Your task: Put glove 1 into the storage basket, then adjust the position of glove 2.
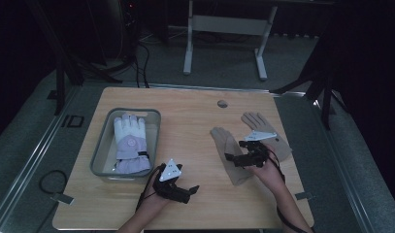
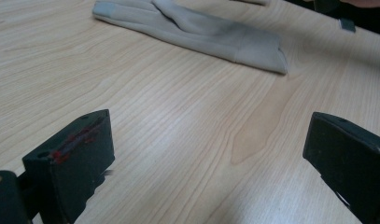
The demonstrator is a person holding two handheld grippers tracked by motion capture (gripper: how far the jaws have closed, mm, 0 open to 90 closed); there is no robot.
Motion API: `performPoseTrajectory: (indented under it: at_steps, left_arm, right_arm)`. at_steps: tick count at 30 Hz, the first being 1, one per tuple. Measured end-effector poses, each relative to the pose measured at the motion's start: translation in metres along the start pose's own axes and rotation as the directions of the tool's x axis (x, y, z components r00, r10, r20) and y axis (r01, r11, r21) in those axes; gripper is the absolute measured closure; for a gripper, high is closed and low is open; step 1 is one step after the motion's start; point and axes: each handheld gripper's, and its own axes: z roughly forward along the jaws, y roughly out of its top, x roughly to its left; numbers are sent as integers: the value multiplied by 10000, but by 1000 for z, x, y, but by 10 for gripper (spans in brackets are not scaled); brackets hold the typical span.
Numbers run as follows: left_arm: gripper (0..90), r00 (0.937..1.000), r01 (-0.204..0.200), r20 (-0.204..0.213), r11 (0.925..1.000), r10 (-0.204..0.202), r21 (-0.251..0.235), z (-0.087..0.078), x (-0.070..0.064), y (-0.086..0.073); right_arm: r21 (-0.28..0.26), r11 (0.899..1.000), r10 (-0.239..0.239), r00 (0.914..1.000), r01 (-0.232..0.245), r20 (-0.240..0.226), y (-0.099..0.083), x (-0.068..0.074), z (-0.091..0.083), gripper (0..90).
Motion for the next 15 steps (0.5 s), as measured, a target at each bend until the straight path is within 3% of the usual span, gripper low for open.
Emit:
performPoseTrajectory:
  at_steps: [4,6,7,9,15]
  left_arm:
    - [20,9998,-168,53,9999,168,42,2,-3,-2]
    - [20,9999,-147,85,9999,147,-39,2,-2,-2]
    - [20,9999,-128,49,9999,128,-44,2,-2,-2]
    - [20,9999,-90,103,9999,91,-99,1,-1,-2]
    - [20,9997,-157,159,9996,160,-214,-1,-1,-3]
  right_arm:
    - [39,9996,-281,9994,280,211,-7,-4,-1,171]
    - [118,9995,-287,9993,284,242,-8,-7,-2,316]
    - [128,9997,-222,9995,219,240,-8,-9,-2,327]
    - [284,9992,-294,9994,288,201,-8,-13,0,435]
    - [475,9949,-905,9956,892,259,-3,-20,9,474]
